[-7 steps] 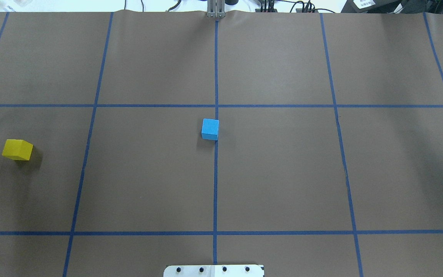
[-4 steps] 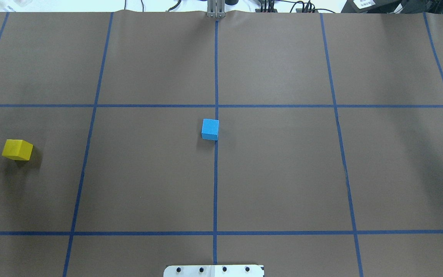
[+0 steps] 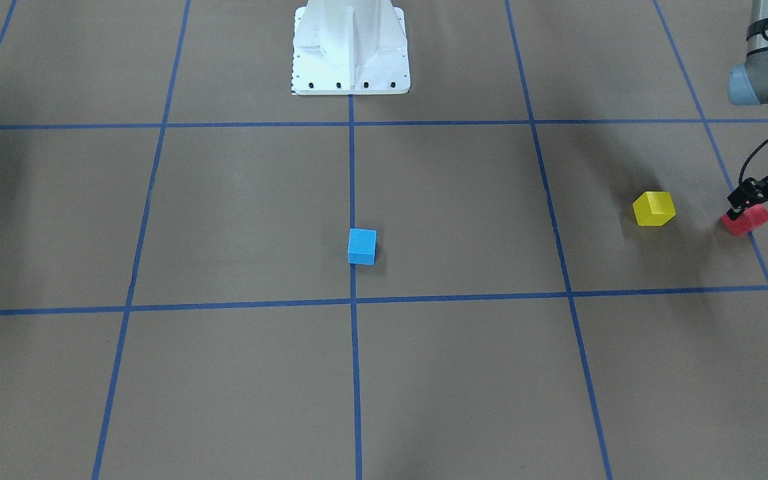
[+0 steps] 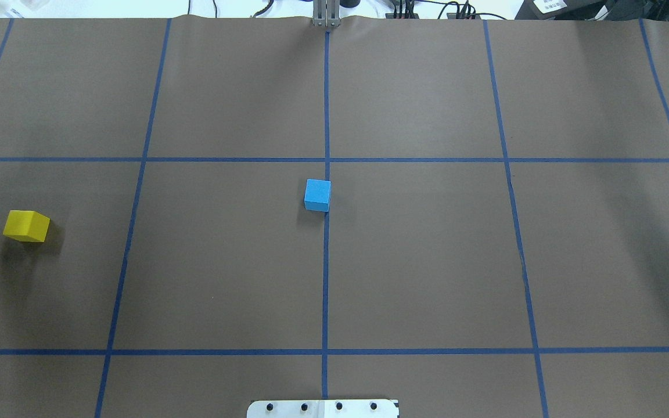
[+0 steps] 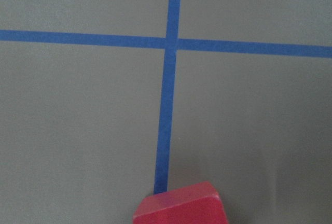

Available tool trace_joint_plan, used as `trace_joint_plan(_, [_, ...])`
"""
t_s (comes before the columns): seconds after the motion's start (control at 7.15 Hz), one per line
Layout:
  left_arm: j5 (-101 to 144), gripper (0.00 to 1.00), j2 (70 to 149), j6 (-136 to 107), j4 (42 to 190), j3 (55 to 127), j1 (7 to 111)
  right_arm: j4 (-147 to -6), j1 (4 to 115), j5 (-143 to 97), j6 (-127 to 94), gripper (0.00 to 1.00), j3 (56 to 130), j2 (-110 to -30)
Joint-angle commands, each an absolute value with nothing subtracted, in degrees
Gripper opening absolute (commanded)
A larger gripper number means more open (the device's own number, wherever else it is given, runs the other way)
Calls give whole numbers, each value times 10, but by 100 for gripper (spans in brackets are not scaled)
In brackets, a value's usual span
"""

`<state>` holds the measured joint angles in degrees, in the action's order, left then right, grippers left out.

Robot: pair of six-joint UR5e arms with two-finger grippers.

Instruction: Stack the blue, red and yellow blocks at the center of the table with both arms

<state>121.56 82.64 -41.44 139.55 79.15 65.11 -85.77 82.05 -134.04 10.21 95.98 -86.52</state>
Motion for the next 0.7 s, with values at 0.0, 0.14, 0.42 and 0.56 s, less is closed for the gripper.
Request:
trace_joint_plan(0.0, [1215,43,827,-410,1397,787,638,-854,821,-1337,102,100,960,-866])
trace_joint_plan(0.14, [1216,8,827,-410,1397,799,639,-854,821,-1336,102,100,959,-867])
trace_joint_plan(0.42, [1224,0,844,-406,1390,815,639,-854,821,-1336,101,100,959,-872])
trace_joint_plan(0.56, [1241,0,863,-406,1388,813,640,-854,820,-1335,101,100,959,-876])
